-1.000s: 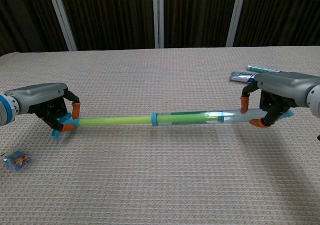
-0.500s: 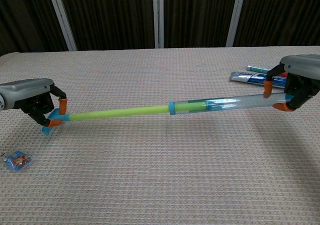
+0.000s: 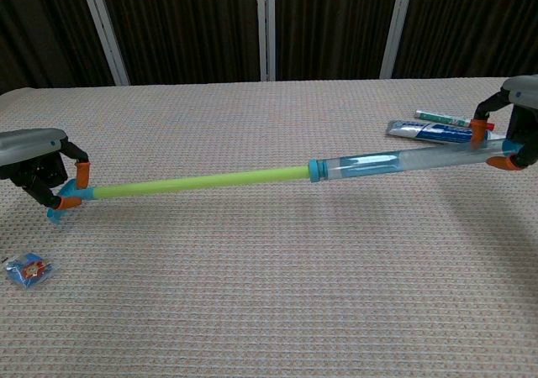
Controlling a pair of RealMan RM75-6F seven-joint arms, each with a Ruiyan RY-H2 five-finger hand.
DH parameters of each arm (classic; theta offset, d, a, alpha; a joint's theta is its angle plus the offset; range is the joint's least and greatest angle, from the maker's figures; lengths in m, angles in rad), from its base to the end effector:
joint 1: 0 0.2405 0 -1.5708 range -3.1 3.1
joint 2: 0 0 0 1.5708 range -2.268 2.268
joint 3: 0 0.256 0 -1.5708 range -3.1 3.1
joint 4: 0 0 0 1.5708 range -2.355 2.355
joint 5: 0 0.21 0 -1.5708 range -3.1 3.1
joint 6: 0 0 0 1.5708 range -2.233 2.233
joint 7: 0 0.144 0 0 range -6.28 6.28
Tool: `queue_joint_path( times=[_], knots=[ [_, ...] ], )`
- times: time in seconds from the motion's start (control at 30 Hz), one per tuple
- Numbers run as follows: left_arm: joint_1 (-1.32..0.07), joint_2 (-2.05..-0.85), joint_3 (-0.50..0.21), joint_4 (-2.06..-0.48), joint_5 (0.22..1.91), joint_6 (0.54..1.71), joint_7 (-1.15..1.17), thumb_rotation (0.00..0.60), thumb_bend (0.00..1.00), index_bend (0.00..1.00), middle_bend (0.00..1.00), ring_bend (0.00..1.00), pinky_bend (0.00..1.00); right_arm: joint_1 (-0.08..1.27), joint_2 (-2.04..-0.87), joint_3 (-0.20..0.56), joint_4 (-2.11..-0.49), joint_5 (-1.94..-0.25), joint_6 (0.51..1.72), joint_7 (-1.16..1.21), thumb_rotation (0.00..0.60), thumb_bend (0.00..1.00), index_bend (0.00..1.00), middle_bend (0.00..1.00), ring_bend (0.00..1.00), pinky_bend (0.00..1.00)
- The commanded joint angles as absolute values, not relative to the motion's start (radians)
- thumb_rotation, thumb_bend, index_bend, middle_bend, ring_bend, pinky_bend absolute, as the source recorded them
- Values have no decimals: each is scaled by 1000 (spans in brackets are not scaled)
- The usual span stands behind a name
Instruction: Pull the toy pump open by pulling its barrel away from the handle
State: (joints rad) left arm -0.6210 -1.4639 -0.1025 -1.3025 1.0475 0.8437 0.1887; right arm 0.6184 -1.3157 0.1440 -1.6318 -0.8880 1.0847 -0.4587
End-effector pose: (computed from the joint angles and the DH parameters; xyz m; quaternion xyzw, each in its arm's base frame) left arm -0.2672 0.3404 0.0140 -0.7029 -0.4610 -0.2626 0.4739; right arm -0.2260 -0.3304 0.0651 0.6715 -0.4175 0.2887 0.5398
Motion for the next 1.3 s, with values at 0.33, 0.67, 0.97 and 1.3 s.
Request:
queue_joint_path(
  times=[0.33,0.67,0.97,1.3],
  knots=[
    [-610,-1457,-105,-1274,1046,833,156,600,468,720,917,875,1000,610,-1305,154,-1579,-880,1064,-430,600,378,627,1000,1000,1000],
    [-608,-1469,-106,-1256,1069,825,122,600,243,406,917,875,1000,605,-1298,152,-1562,-890,1026,-394,600,241,335,1000,1000,1000],
    [-586,-1452,-113,-1261,1124,863,48,600,0,0,917,875,1000,585,-1293,143,-1558,-944,1040,-356,600,0,0,1000,1000,1000],
    [-471,-1350,-134,-1365,1260,1129,-80,600,0,0,498,548,691,456,-1225,124,-1559,-1202,1239,-117,600,0,0,791,854,936]
  ],
)
